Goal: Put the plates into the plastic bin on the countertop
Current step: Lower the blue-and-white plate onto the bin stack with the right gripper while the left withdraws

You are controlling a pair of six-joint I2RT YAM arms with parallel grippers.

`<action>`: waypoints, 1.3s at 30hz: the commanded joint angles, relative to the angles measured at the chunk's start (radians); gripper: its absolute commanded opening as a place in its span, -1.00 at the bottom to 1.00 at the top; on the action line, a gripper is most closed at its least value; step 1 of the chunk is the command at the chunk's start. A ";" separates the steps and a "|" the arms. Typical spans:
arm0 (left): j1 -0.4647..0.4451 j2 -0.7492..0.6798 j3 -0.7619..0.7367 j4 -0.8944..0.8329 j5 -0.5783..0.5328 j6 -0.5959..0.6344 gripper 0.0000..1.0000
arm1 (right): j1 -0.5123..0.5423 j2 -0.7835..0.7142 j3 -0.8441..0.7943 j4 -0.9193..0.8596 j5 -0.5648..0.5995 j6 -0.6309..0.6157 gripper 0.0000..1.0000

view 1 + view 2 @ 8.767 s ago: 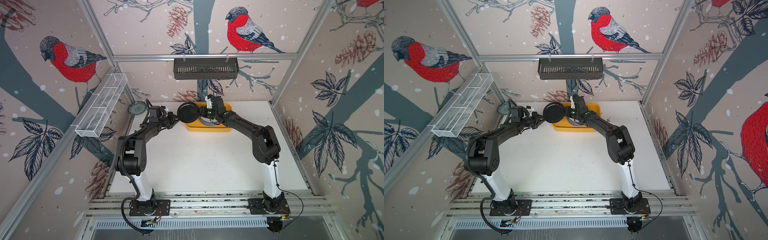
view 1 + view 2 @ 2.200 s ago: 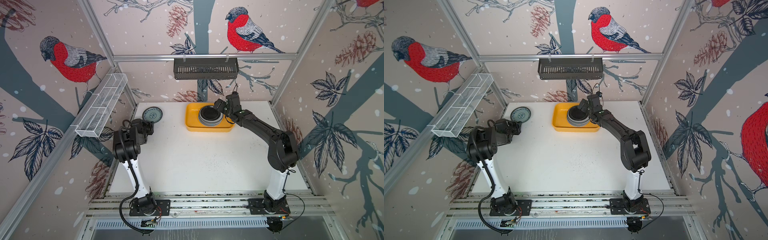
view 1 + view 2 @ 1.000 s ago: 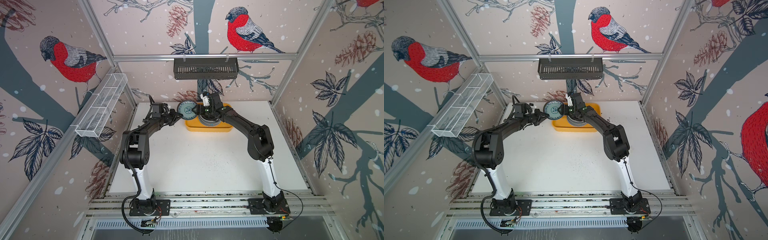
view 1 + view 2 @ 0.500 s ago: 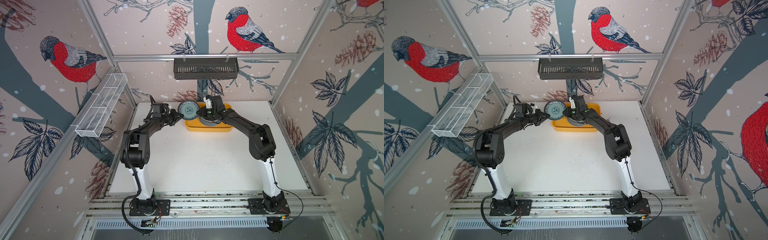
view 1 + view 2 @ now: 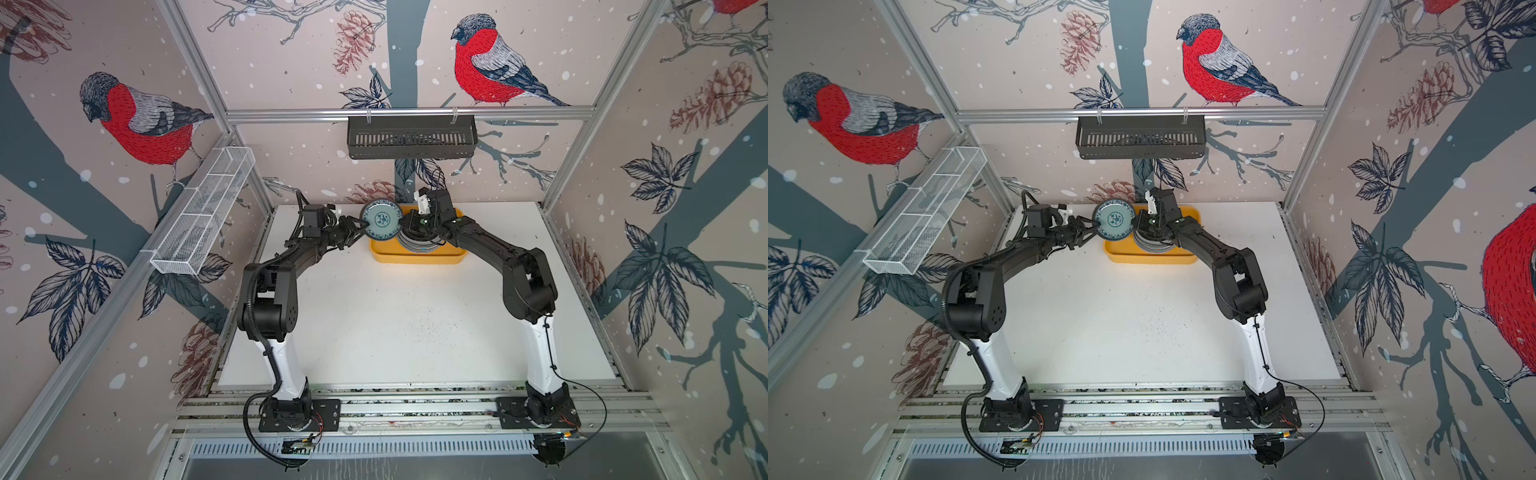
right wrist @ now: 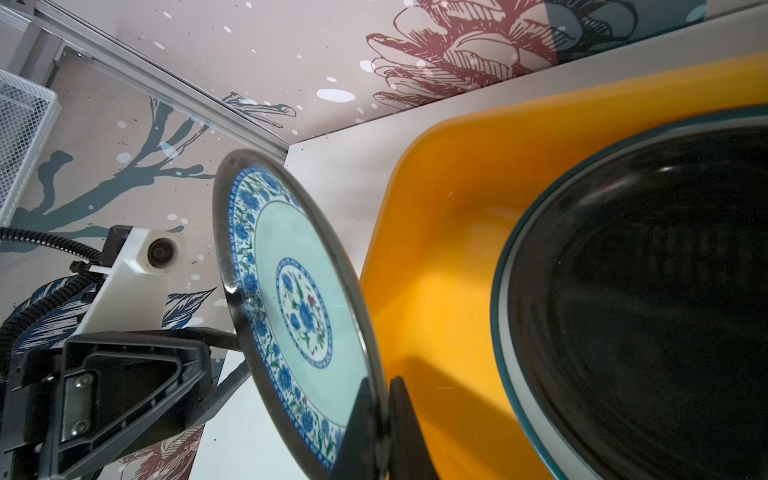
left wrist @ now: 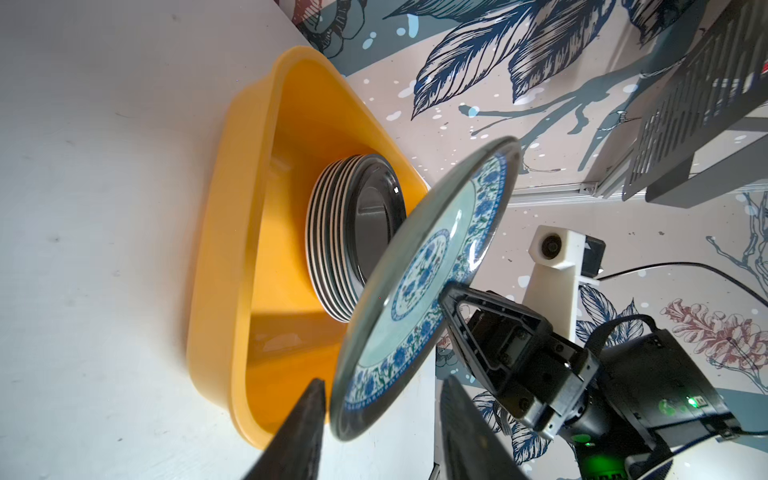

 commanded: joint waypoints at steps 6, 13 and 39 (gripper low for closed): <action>0.037 -0.088 -0.085 0.105 -0.076 -0.001 0.22 | -0.074 -0.067 -0.081 0.035 0.030 0.100 -0.93; 0.043 -0.128 -0.096 0.043 -0.137 0.048 0.29 | -0.172 -0.102 -0.151 0.004 0.027 0.177 -0.93; 0.044 -0.148 -0.117 0.020 -0.181 0.039 0.33 | -0.198 0.031 -0.016 -0.215 0.027 0.156 -0.70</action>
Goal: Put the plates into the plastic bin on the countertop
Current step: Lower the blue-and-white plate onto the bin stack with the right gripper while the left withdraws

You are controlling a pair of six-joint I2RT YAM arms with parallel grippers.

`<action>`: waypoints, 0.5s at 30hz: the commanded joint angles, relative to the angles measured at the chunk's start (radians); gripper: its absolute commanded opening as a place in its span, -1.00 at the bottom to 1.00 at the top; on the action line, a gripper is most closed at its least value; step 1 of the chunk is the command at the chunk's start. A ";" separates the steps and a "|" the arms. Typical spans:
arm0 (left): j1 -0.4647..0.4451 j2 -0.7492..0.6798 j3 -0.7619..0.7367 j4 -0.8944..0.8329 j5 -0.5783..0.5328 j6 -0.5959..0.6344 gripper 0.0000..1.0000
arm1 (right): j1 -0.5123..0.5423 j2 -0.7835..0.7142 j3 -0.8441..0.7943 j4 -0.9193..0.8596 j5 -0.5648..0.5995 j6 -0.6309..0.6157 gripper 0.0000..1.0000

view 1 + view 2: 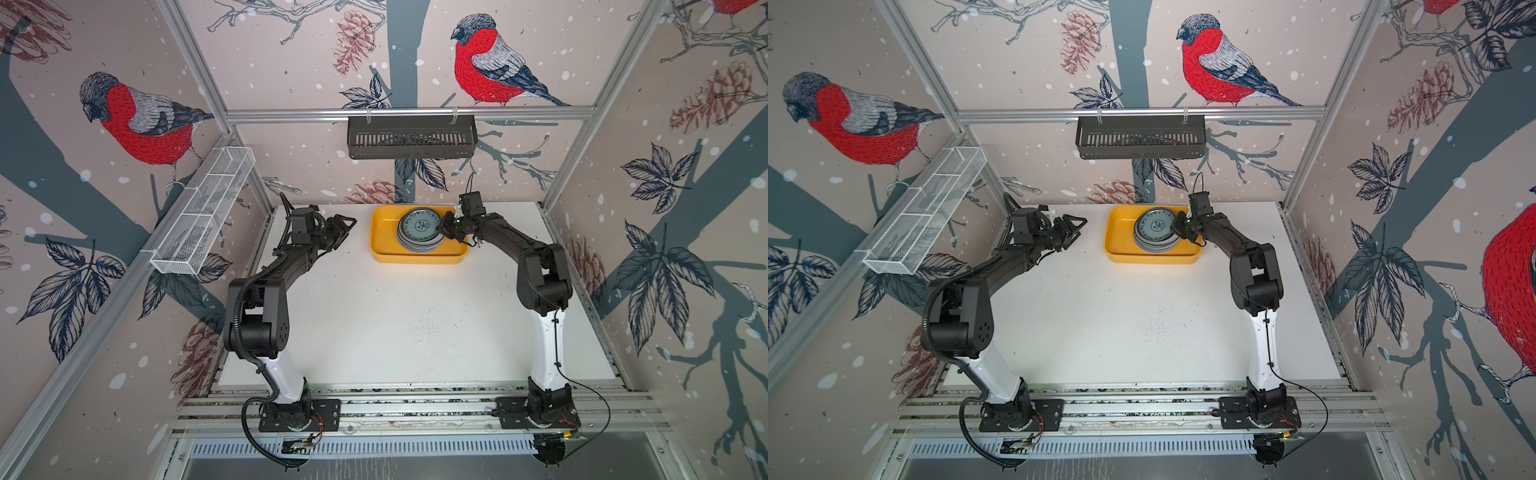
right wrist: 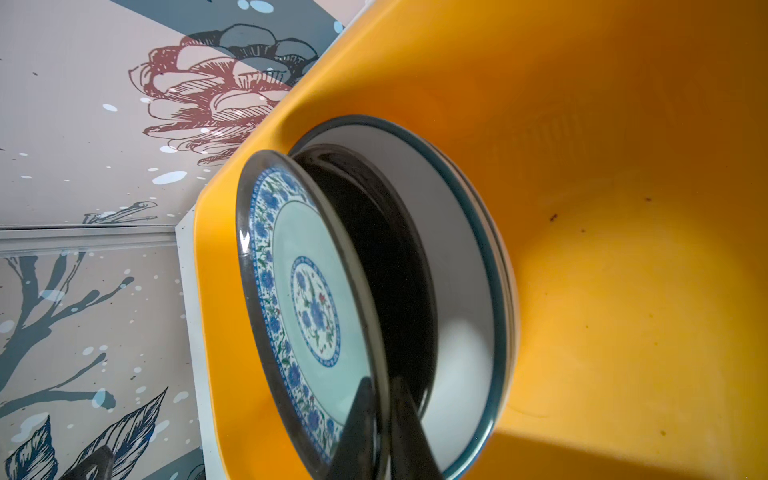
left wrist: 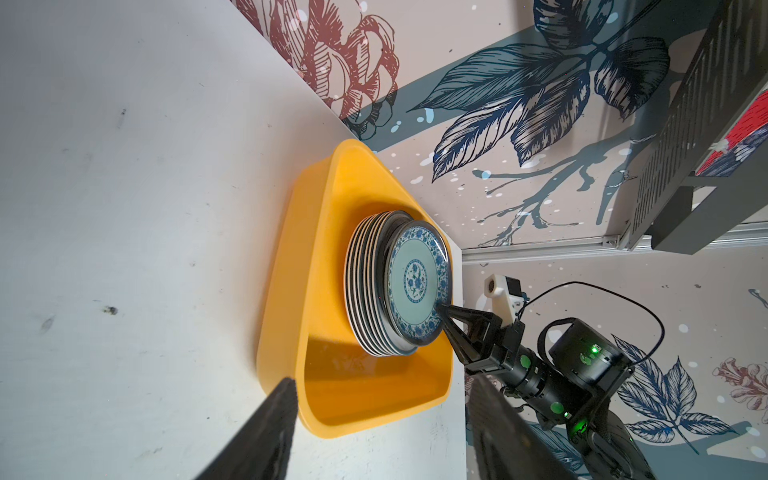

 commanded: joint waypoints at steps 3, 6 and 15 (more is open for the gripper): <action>0.002 -0.005 0.004 0.015 -0.007 0.007 0.33 | 0.008 0.007 0.022 -0.016 0.014 -0.008 -0.63; 0.001 -0.003 0.003 0.015 -0.007 0.007 0.33 | 0.008 0.008 0.031 -0.028 0.021 -0.017 -0.52; 0.005 0.001 0.000 0.016 -0.004 0.008 0.34 | 0.030 0.034 0.116 -0.125 0.078 -0.075 0.07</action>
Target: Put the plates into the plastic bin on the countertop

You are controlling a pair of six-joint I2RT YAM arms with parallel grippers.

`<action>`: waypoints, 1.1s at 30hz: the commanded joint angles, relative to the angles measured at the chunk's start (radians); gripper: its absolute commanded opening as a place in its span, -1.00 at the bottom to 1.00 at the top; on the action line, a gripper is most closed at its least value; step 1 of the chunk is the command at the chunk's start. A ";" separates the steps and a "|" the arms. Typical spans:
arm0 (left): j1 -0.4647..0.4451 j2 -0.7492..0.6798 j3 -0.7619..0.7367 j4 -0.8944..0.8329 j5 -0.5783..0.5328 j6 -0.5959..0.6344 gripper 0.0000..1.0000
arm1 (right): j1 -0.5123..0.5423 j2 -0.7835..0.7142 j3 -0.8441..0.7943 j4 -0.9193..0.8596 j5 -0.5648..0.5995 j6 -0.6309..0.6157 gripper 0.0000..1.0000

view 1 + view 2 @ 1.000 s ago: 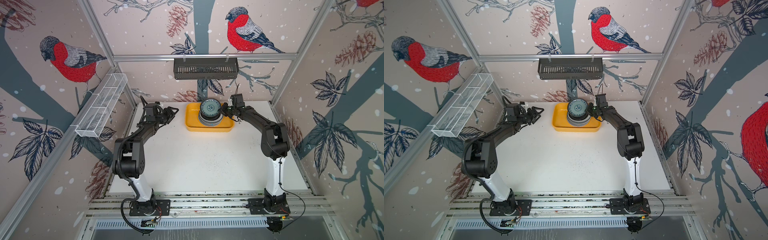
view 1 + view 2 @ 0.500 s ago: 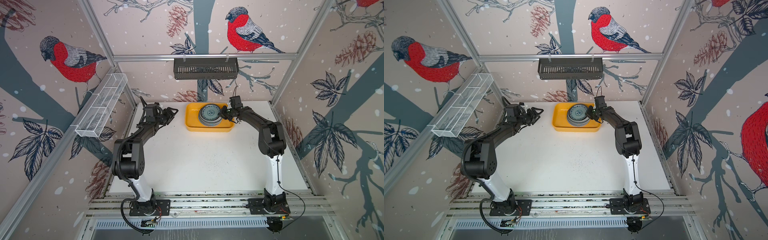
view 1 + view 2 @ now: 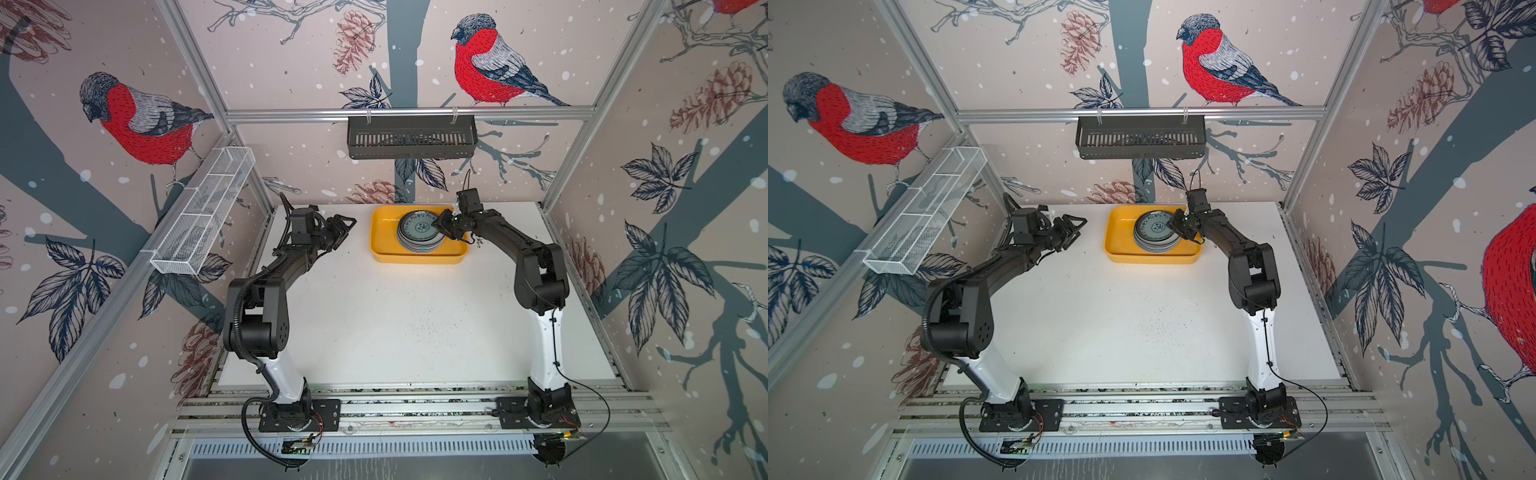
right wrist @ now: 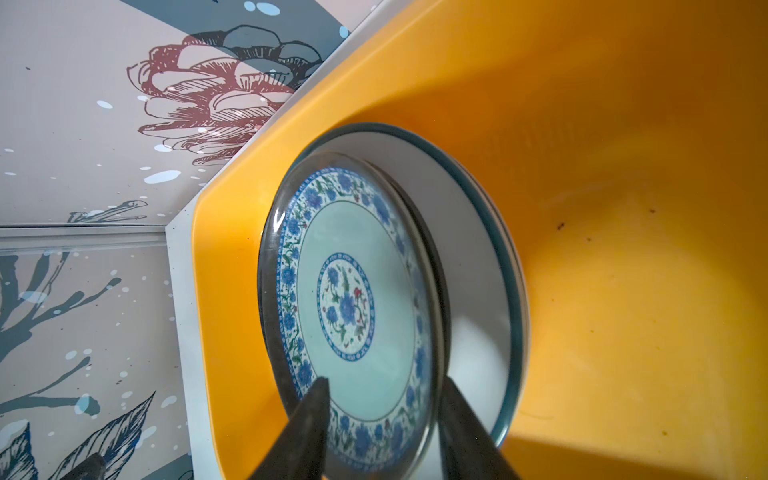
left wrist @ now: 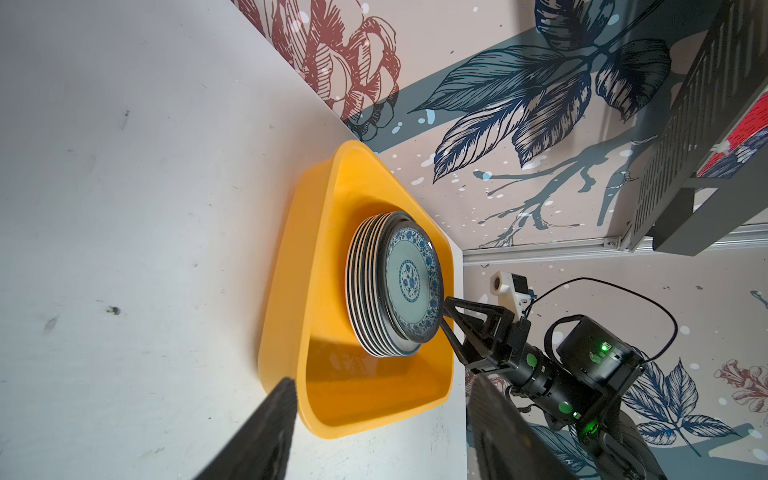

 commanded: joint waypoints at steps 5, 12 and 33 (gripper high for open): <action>0.009 0.001 -0.005 0.017 0.001 0.010 0.34 | 0.032 0.017 0.082 -0.093 0.081 -0.087 0.24; 0.039 -0.022 -0.017 -0.010 -0.001 0.041 0.34 | 0.056 0.049 0.175 -0.176 0.126 -0.132 0.45; 0.174 -0.300 -0.119 -0.147 -0.169 0.281 0.61 | 0.075 -0.195 -0.056 -0.048 0.415 -0.228 0.99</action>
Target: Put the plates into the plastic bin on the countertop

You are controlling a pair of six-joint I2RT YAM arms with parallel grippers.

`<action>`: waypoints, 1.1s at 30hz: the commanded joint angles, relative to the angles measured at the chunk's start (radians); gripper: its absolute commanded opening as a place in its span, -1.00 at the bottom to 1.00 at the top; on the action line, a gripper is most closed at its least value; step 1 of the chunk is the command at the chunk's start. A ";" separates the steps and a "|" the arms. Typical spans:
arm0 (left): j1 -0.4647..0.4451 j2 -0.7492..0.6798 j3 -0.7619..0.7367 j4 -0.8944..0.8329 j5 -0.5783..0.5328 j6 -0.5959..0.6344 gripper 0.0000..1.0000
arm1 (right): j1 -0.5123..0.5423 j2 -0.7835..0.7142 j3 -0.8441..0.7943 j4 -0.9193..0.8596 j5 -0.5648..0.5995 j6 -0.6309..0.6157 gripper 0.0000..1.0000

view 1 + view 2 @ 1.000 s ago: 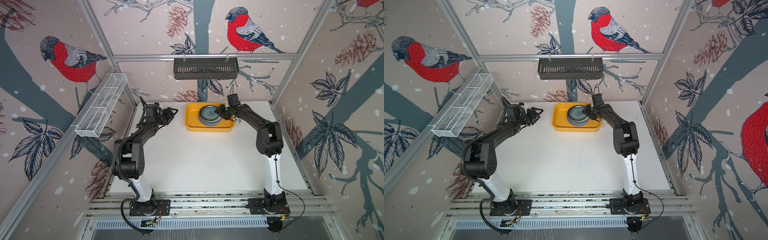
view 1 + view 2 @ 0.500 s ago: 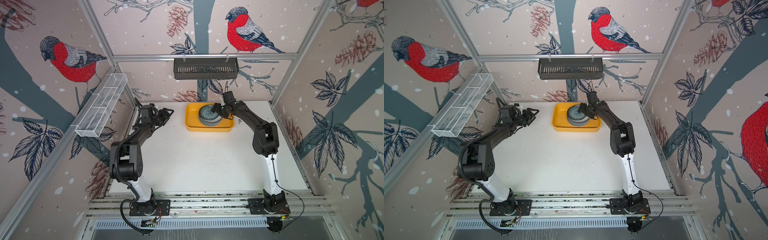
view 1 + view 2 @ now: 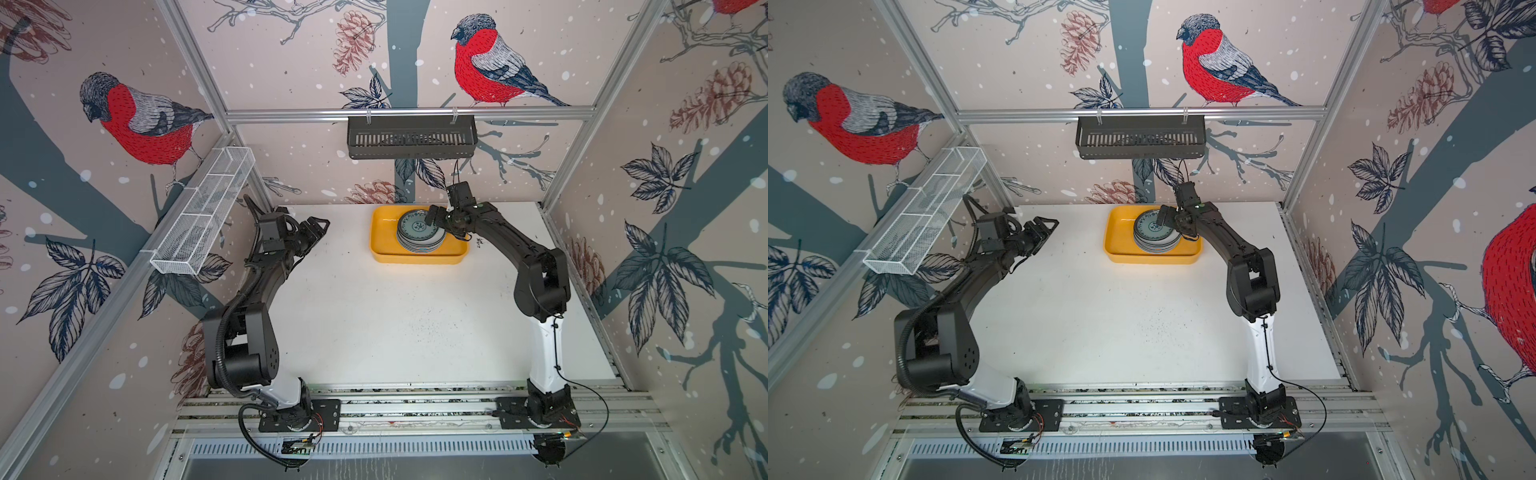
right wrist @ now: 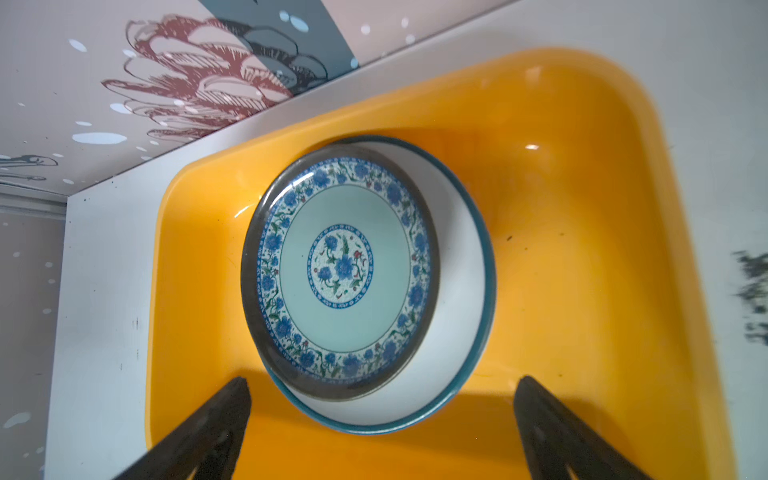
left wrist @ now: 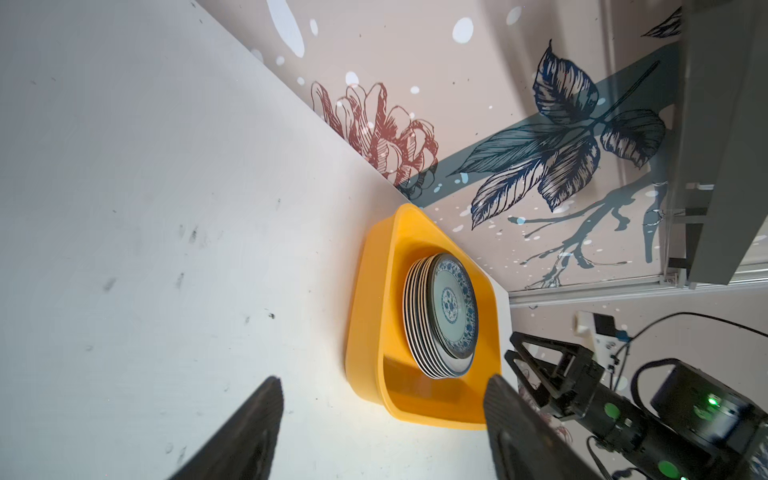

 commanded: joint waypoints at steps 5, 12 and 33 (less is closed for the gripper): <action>0.018 -0.222 -0.111 0.025 -0.272 0.212 0.92 | -0.013 -0.245 -0.288 0.272 0.252 -0.075 0.99; 0.025 -0.486 -0.434 0.341 -0.578 0.378 0.93 | -0.057 -0.550 -0.703 0.527 0.584 -0.046 0.99; -0.020 -0.329 -1.001 1.190 -0.660 0.509 0.93 | -0.218 -0.897 -1.442 1.119 0.813 -0.352 0.99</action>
